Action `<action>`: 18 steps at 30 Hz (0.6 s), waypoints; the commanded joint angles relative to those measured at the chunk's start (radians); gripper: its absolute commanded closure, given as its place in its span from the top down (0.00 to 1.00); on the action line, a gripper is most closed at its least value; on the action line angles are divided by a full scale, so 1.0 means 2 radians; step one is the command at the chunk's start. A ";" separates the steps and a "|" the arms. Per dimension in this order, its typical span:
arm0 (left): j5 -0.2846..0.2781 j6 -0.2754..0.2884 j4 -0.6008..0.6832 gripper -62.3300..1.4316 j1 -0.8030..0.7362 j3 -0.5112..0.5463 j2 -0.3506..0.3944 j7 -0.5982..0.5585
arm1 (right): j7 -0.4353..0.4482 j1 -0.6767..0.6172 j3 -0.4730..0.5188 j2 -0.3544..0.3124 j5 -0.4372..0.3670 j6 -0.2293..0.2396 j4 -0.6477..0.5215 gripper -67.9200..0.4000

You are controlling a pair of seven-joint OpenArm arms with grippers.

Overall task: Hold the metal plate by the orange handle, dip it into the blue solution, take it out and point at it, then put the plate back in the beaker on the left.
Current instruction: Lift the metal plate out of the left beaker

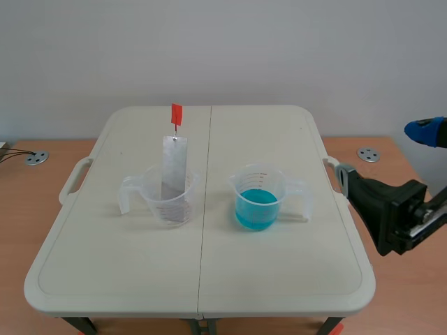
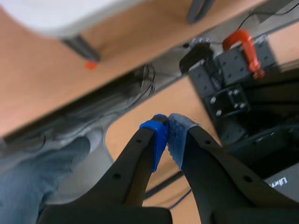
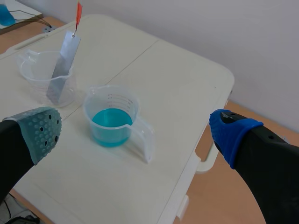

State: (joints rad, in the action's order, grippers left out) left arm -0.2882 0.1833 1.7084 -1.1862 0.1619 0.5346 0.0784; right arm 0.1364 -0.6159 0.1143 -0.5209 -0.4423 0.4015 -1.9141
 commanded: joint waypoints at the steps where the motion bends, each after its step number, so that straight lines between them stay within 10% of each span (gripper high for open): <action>1: -0.003 0.001 -0.009 0.05 0.002 -0.002 0.000 -0.007 | -0.004 0.016 -0.013 0.000 -0.008 0.006 -0.007 0.98; 18: -0.003 0.007 -0.079 0.05 -0.038 -0.003 0.000 -0.060 | -0.089 0.151 -0.111 0.000 -0.034 0.007 0.006 0.98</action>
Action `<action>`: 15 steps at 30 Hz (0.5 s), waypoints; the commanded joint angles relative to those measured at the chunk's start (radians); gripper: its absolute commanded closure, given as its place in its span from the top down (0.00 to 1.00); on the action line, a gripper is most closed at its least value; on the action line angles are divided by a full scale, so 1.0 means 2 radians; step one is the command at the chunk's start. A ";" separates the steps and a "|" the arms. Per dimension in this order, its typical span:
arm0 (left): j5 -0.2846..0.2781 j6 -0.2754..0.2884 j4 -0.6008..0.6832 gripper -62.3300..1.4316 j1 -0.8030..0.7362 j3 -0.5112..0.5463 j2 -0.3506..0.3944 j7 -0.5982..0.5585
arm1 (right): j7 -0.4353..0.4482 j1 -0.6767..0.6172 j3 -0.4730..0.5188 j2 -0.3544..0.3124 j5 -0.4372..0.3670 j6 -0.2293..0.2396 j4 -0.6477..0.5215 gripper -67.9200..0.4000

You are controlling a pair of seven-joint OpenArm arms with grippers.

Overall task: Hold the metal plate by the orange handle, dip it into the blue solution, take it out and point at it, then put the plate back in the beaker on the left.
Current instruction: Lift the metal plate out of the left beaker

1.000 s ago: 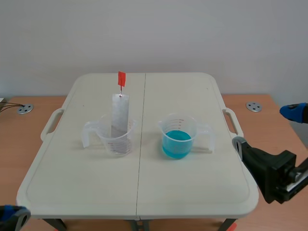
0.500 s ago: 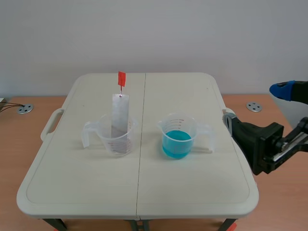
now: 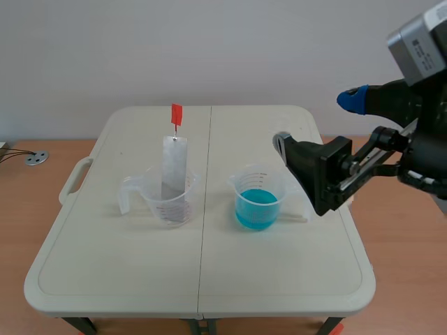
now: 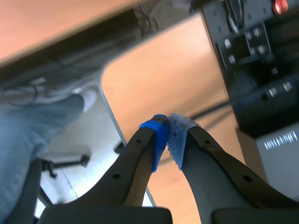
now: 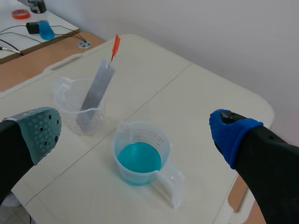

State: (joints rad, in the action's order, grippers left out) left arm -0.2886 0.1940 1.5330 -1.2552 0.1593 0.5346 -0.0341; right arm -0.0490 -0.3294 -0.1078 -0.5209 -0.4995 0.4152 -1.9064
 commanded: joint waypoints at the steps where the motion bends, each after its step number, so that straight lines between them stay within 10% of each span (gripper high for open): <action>1: -0.003 0.001 0.008 0.05 -0.004 -0.001 0.000 -0.003 | 0.001 0.015 -0.005 0.000 -0.005 0.000 0.006 0.98; 15: -0.003 0.001 0.005 0.05 -0.002 -0.001 0.000 -0.003 | -0.042 0.113 -0.071 0.053 -0.014 0.002 0.075 0.98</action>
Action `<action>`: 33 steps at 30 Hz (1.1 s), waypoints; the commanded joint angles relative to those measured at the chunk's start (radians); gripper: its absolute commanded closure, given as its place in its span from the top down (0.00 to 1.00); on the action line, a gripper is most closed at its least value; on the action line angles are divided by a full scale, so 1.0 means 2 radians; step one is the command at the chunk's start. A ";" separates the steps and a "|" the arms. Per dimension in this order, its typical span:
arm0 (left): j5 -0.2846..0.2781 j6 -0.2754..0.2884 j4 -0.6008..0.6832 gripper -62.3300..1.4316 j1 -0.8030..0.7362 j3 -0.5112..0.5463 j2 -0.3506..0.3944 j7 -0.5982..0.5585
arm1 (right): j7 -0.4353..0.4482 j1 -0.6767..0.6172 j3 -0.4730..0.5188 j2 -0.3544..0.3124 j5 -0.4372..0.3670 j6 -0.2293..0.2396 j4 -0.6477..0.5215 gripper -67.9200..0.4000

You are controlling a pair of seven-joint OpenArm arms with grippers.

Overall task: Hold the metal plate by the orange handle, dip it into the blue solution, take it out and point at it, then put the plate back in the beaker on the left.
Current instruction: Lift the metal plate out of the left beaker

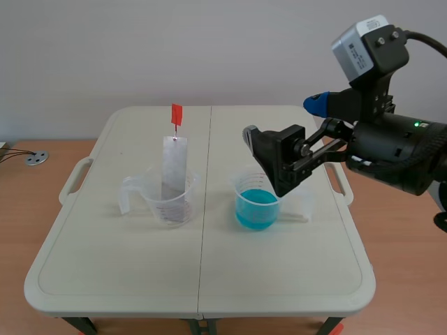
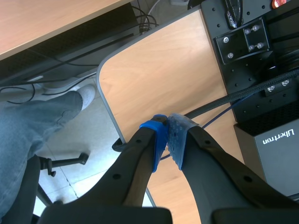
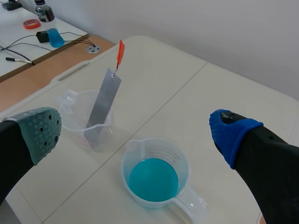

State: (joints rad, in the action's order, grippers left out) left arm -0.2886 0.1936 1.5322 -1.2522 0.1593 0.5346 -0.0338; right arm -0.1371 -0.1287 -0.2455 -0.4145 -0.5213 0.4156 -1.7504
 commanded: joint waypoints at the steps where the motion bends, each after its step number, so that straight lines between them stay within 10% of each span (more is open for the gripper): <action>1: -0.003 0.002 0.005 0.05 -0.004 -0.001 0.000 -0.003 | -0.002 0.021 -0.007 0.004 -0.003 0.002 0.002 0.98; 33: -0.003 0.002 0.005 0.05 -0.004 -0.001 -0.001 0.004 | -0.018 0.227 -0.104 0.131 0.000 0.002 0.249 0.98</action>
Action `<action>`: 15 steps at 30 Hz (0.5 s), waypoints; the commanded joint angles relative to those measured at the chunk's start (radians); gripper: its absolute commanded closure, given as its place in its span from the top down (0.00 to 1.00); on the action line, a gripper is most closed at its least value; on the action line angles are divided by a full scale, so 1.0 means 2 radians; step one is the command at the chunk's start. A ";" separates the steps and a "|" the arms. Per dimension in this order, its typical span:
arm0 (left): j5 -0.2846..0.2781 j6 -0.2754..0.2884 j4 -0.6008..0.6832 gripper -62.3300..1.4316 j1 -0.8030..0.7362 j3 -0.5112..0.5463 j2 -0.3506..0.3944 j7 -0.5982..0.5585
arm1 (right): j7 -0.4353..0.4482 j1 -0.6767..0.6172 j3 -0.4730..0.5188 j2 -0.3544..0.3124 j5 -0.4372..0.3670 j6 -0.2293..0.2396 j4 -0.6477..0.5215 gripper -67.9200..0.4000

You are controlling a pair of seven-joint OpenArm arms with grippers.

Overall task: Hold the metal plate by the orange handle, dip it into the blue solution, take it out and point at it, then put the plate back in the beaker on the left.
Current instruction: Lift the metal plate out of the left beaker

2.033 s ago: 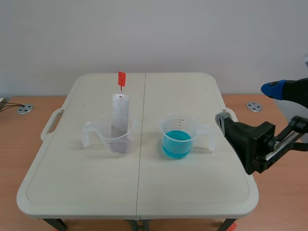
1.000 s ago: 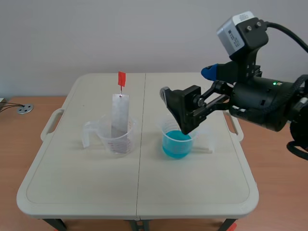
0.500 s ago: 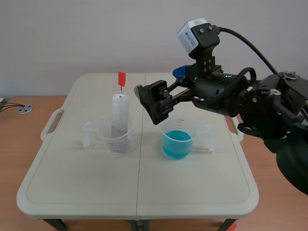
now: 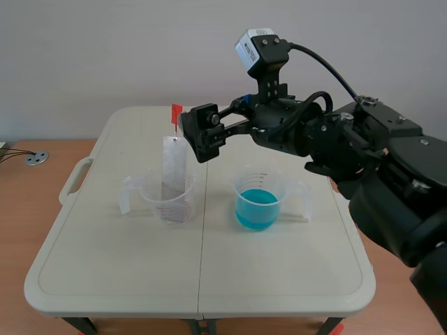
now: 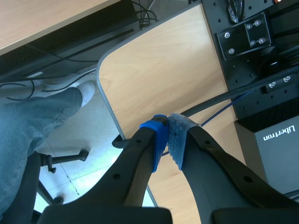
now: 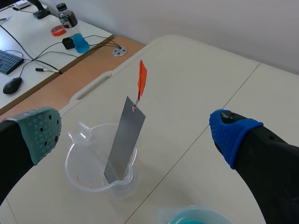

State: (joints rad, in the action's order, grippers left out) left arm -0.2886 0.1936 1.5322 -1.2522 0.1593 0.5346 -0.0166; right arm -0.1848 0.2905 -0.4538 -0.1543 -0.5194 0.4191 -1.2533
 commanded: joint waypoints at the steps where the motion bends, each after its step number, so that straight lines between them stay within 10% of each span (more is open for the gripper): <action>1: -0.003 0.002 0.005 0.05 -0.004 -0.001 -0.001 -0.004 | 0.008 0.023 -0.001 0.005 0.000 0.004 0.010 0.98; 15: -0.003 0.001 0.005 0.05 -0.001 -0.001 -0.001 -0.004 | 0.022 0.125 -0.049 0.052 0.022 0.011 0.153 0.98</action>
State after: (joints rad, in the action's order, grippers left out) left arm -0.2886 0.1936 1.5322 -1.2518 0.1593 0.5346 -0.0166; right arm -0.1616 0.5064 -0.5503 -0.0586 -0.4698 0.4412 -0.9382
